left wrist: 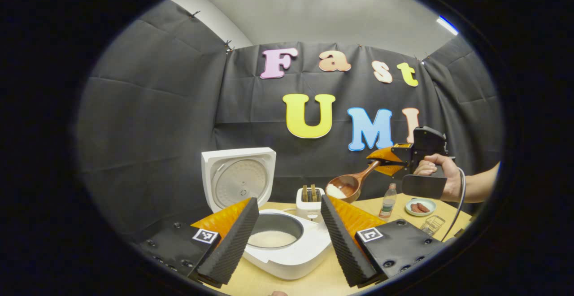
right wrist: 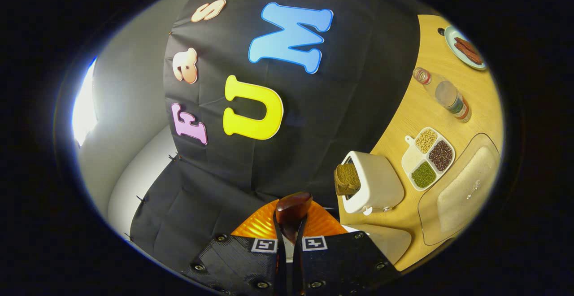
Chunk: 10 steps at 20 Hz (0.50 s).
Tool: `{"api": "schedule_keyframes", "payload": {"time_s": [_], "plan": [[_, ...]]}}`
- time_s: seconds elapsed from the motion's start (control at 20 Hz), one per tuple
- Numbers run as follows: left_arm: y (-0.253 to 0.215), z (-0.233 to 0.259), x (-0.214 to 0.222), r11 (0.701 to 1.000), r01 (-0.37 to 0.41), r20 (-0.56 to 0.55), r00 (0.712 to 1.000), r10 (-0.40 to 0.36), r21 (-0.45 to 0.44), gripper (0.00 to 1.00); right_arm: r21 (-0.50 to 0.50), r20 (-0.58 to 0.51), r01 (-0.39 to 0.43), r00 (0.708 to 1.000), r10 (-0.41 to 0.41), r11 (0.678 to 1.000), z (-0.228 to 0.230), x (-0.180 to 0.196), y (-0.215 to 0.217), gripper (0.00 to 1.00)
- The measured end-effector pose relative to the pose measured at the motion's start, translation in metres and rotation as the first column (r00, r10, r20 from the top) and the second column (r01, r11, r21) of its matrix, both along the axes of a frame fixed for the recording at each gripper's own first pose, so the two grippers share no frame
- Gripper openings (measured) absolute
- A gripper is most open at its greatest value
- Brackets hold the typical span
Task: Close the left gripper, press the button to open the rice cooker; take a wooden spoon from the chopstick holder with the right hand, scoop a spoonful of rice and pour it into the rice cooker, then put the wooden spoon back into the chopstick holder.
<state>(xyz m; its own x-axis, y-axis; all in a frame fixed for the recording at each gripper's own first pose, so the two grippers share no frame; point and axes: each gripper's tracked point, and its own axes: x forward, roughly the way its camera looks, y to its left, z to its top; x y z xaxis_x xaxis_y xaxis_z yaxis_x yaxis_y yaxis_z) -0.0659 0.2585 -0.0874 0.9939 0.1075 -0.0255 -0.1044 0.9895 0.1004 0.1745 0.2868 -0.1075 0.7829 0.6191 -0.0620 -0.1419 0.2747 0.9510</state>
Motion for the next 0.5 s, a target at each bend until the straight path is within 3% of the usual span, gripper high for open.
{"api": "schedule_keyframes", "payload": {"time_s": [0.2, 0.5], "plan": [[0.003, 0.007, -0.011, 0.999, 0.029, 0.040, 0.999, -0.028, -0.023, 0.97, -0.017, 0.002, -0.023, 1.000, 0.023, 1.000, 0.000, 0.007, 0.025, 0.06], [0.031, 0.001, -0.018, 1.000, -0.013, 0.021, 1.000, 0.013, -0.013, 0.96, -0.050, 0.008, -0.053, 0.999, 0.054, 0.997, -0.005, 0.012, 0.058, 0.06]]}}
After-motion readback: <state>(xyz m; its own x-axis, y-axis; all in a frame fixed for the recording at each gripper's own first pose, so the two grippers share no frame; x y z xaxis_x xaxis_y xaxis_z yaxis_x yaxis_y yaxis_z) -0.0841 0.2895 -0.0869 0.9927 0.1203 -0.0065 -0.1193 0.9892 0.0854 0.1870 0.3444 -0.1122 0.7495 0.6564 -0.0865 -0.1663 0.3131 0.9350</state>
